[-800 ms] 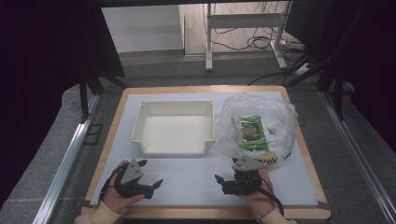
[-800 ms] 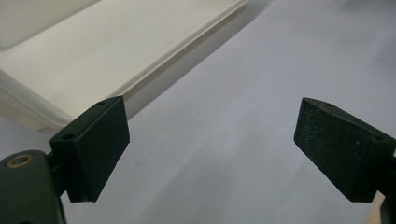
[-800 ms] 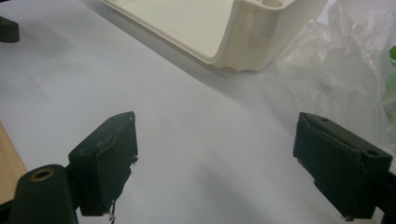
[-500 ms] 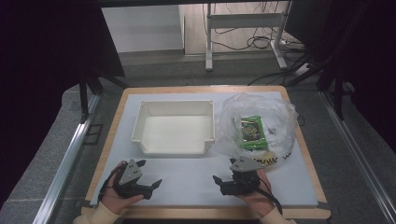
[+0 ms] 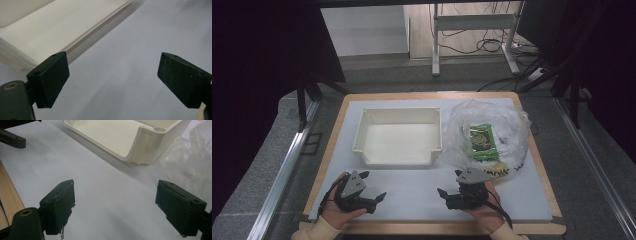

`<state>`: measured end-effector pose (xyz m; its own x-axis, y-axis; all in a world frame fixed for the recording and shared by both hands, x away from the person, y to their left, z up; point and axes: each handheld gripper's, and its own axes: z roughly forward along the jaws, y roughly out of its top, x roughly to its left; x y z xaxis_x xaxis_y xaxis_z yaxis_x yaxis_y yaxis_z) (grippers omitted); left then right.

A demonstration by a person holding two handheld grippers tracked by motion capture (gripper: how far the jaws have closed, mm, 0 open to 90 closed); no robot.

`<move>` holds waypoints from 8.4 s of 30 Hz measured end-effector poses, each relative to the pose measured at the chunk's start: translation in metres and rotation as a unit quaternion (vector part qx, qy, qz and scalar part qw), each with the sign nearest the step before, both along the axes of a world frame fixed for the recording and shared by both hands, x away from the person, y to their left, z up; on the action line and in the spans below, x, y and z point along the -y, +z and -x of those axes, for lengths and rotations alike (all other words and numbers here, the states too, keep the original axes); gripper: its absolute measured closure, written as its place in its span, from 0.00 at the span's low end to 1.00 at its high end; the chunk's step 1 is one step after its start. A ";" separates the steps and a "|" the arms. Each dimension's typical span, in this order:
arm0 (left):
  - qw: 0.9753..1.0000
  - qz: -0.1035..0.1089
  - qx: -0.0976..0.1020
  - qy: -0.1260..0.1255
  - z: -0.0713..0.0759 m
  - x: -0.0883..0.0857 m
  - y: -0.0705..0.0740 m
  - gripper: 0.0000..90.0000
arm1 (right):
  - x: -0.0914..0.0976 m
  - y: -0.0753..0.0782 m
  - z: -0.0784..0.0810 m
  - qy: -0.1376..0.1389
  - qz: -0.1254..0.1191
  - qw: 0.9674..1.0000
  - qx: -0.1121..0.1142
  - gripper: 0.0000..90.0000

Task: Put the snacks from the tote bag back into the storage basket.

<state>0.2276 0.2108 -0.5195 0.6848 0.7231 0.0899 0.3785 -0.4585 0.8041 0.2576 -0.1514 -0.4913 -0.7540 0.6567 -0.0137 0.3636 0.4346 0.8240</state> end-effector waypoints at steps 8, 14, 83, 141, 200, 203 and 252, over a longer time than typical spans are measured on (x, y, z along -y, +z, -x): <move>1.000 -0.003 0.000 -0.002 -0.001 0.002 0.000 0.11 | -0.001 0.006 0.002 0.004 0.004 1.000 0.013 0.20; 1.000 -0.001 -0.001 0.002 -0.002 0.001 -0.001 0.11 | -0.001 0.015 0.002 0.009 0.004 1.000 0.024 0.20; 1.000 -0.002 0.000 -0.001 -0.003 -0.001 -0.002 0.11 | 0.040 0.081 -0.090 -0.068 -0.043 0.996 0.033 0.25; 1.000 -0.002 -0.005 -0.001 -0.003 -0.002 -0.002 0.11 | 0.104 0.055 -0.183 -0.153 -0.010 0.985 -0.084 0.36; 1.000 0.002 -0.006 0.001 -0.005 -0.006 -0.003 0.11 | 0.125 -0.001 -0.217 -0.200 0.036 0.949 -0.241 0.69; 1.000 0.002 -0.006 0.000 -0.004 -0.006 -0.003 0.11 | 0.126 -0.001 -0.218 -0.207 0.031 0.944 -0.257 0.74; 1.000 0.008 0.001 0.003 -0.003 -0.009 0.000 0.11 | 0.143 0.044 -0.183 -0.236 -0.015 0.956 -0.172 1.00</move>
